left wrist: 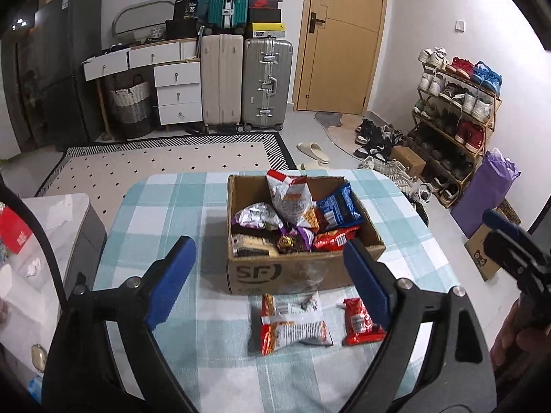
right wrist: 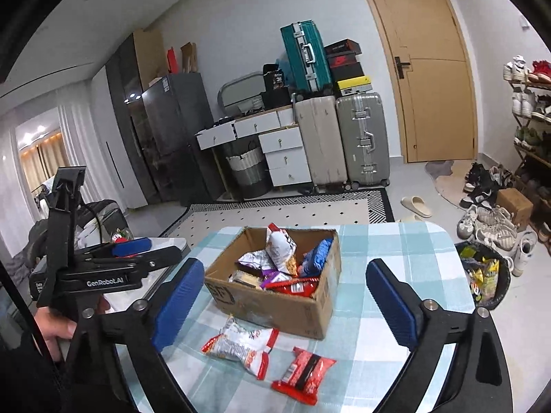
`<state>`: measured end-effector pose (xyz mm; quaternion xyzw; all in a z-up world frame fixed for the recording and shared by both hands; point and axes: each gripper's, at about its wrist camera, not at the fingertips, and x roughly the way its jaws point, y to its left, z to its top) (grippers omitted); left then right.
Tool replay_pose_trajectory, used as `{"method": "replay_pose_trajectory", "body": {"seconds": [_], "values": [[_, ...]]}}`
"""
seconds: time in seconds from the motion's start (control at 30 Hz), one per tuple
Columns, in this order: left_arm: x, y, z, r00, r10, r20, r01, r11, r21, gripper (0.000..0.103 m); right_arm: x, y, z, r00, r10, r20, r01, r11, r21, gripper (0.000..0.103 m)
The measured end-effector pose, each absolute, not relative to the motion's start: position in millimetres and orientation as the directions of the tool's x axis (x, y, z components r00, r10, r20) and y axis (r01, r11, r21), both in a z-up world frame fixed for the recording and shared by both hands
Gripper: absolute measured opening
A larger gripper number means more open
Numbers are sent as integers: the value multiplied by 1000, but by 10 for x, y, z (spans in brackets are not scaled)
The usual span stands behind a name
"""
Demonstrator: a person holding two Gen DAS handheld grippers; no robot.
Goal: Organize snacks
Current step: 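Withdraw both grippers from the box toward the last two bags, then grasp the red wafer pack with the right gripper while the left grasps the noodle bag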
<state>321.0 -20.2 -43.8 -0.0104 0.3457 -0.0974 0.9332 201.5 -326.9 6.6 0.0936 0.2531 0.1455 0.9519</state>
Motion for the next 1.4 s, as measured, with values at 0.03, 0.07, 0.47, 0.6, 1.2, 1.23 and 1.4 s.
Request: {"method": "replay_pose_trajectory", "body": {"seconds": [0.03, 0.07, 0.47, 0.6, 1.2, 1.23, 1.4], "values": [[3177, -187, -461, 743, -183, -643, 166, 982, -87, 88, 2008, -3276, 36, 829, 322, -457, -225, 940, 255, 98], [3141, -176, -489, 747, -173, -642, 157, 984, -82, 89, 1963, -3286, -23, 825, 318, -467, -217, 942, 258, 98], [2838, 156, -1154, 685, -124, -718, 16, 988, -155, 101, 1958, -3378, -933, 709, 328, -624, -122, 929, 348, 99], [2855, 257, -1435, 639, -144, -755, -14, 980, -198, 101, 1981, -3334, -1194, 673, 326, -664, -103, 930, 352, 99], [2709, 343, -1971, 580, -127, -805, -16, 986, -167, 101, 2347, -3056, -1795, 573, 317, -756, -76, 939, 336, 99], [2706, 332, -1985, 578, -128, -806, -13, 986, -166, 101, 2364, -3046, -1801, 570, 316, -758, -77, 940, 334, 98], [2703, 301, -2044, 563, -130, -816, -10, 986, -165, 101, 2432, -2982, -1846, 559, 284, -779, -70, 952, 297, 98]]}}
